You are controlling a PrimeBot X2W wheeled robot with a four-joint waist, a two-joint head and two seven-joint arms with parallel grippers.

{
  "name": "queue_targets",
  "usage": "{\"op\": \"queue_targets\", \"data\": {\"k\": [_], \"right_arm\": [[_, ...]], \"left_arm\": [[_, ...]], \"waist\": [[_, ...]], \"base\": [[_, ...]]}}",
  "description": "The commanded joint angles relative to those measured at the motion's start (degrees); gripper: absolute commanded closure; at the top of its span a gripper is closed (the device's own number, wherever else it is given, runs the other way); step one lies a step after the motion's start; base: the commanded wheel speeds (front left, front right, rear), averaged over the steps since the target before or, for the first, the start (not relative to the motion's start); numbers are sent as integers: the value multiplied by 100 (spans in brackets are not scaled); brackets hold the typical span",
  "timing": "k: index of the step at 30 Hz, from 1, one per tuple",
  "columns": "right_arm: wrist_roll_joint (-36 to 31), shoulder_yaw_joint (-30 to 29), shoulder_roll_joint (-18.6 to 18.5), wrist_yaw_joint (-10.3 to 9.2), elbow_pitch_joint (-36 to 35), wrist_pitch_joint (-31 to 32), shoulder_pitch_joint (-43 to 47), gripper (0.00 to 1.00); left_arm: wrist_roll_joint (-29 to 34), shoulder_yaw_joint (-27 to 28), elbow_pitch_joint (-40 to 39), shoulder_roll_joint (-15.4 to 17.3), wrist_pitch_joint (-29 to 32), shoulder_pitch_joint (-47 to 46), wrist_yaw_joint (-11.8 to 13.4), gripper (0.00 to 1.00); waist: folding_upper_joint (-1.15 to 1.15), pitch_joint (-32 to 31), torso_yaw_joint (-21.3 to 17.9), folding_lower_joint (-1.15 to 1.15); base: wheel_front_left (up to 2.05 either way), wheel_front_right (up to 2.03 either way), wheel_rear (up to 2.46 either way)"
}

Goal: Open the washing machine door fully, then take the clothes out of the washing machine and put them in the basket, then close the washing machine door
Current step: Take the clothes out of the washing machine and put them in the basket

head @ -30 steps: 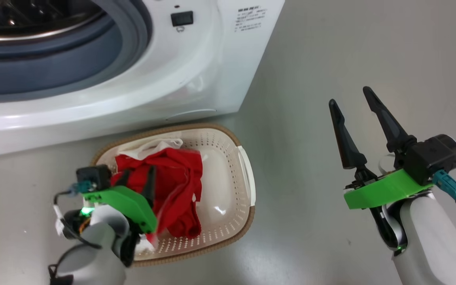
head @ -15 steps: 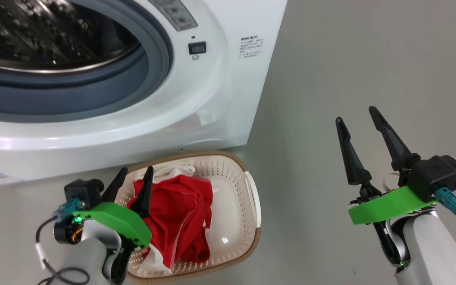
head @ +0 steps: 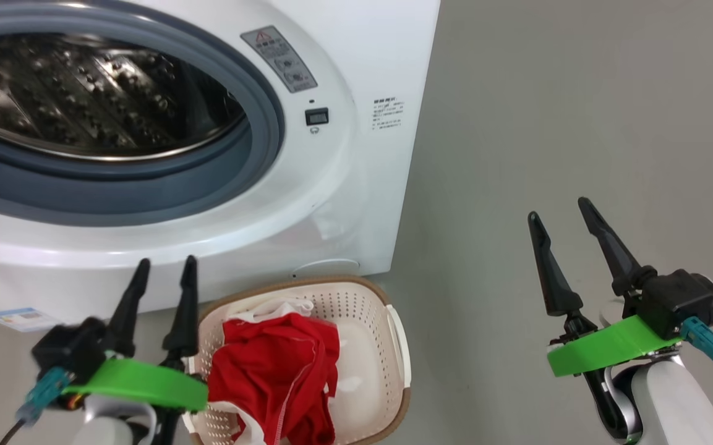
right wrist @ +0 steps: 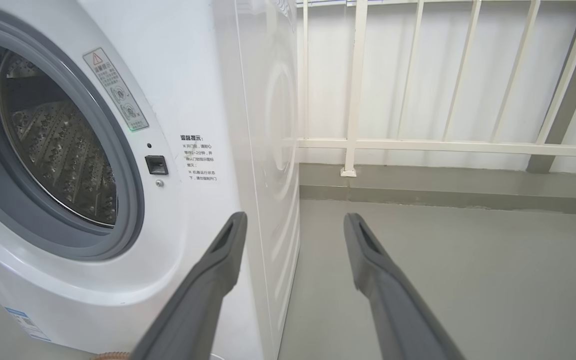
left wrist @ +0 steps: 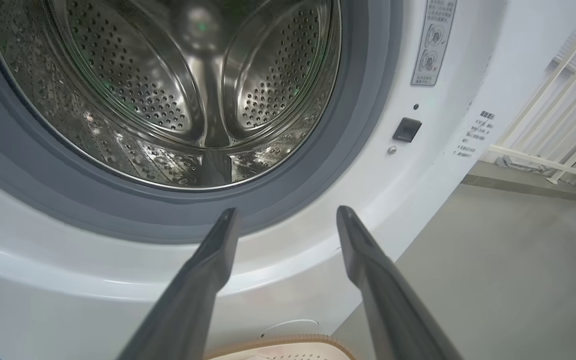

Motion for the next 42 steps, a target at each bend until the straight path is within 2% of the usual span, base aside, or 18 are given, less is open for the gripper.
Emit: {"op": "queue_targets", "data": {"k": [1, 6, 17, 29, 42], "right_arm": [[24, 131, -30, 26, -139, -36, 40, 0], [-23, 57, -32, 26, -188, -36, 149, 0], [-92, -41, -61, 26, -325, -36, 599, 0], [-132, -55, -186, 26, -644, -36, 945, 0], [-123, -28, -204, 26, -679, -36, 1136, 0]], "left_arm": [[89, 275, -254, 99, -68, 99, -18, 0], [275, 620, -826, 10, -68, 465, -62, 0], [572, 893, -1344, -66, -69, 1122, -86, 0], [704, 952, -1451, -62, -69, 1517, -89, 0], [754, 981, -1420, -68, -69, 1684, -90, 0]], "waist": [[0, -138, 6, 0], [0, -341, 23, 0], [0, -910, 22, 0], [0, -1170, -2, 0], [0, -1271, -27, 0]], "base": [[0, 0, 0], [0, 0, 0], [0, 0, 0], [0, 0, 0], [0, 0, 0]]}}
